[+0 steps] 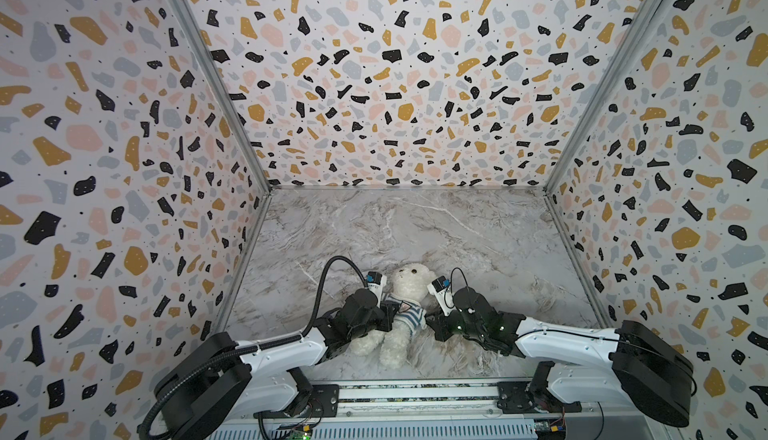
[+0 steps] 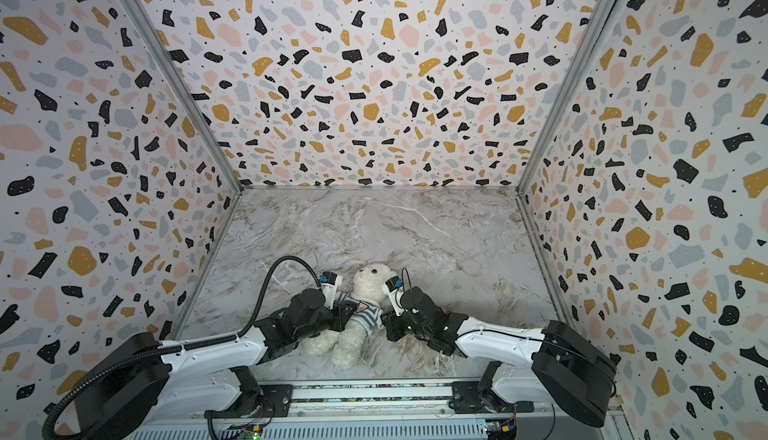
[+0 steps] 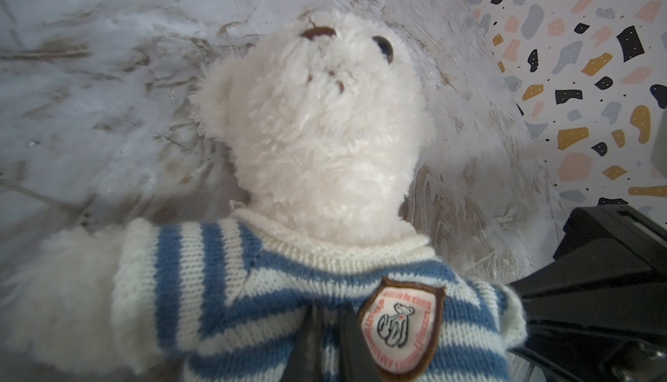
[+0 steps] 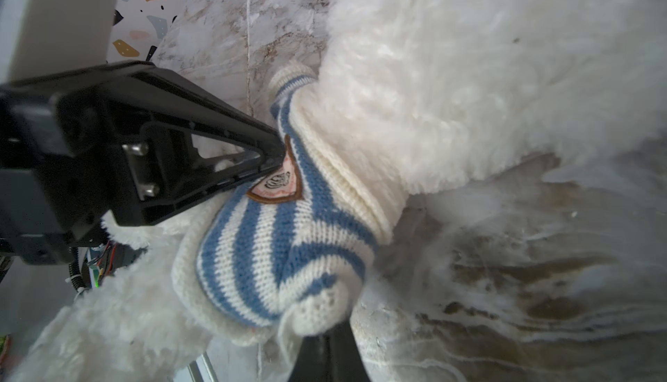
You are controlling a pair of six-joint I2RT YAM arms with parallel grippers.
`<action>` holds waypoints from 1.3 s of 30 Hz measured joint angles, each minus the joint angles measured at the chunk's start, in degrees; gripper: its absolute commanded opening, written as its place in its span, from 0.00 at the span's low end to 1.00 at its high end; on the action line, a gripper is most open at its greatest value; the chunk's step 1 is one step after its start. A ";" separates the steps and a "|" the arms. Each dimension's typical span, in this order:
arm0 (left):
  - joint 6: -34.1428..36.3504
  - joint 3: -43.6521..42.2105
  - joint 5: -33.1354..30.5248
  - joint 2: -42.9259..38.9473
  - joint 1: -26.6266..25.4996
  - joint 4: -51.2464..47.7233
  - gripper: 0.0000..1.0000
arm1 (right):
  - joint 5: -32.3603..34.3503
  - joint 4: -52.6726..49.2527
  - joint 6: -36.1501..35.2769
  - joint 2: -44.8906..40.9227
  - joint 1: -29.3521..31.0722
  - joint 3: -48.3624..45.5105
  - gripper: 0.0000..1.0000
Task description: Dress the teddy bear
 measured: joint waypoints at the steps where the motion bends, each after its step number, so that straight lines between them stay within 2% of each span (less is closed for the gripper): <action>1: 0.00 -0.07 0.00 -0.02 0.00 0.07 0.13 | 0.17 0.00 0.17 -0.07 0.15 0.00 0.09; 10: 0.00 -0.31 0.02 -0.04 0.07 0.50 0.13 | 3.45 -1.73 3.21 -6.23 2.54 -0.15 0.17; 20: 0.04 -0.42 0.04 -0.02 0.07 0.79 0.13 | 6.10 -2.05 5.05 -6.86 3.10 -1.60 0.06; 39: 0.22 -0.42 0.17 0.52 0.17 1.20 0.13 | 8.92 -0.68 8.31 -7.80 3.10 -6.19 0.05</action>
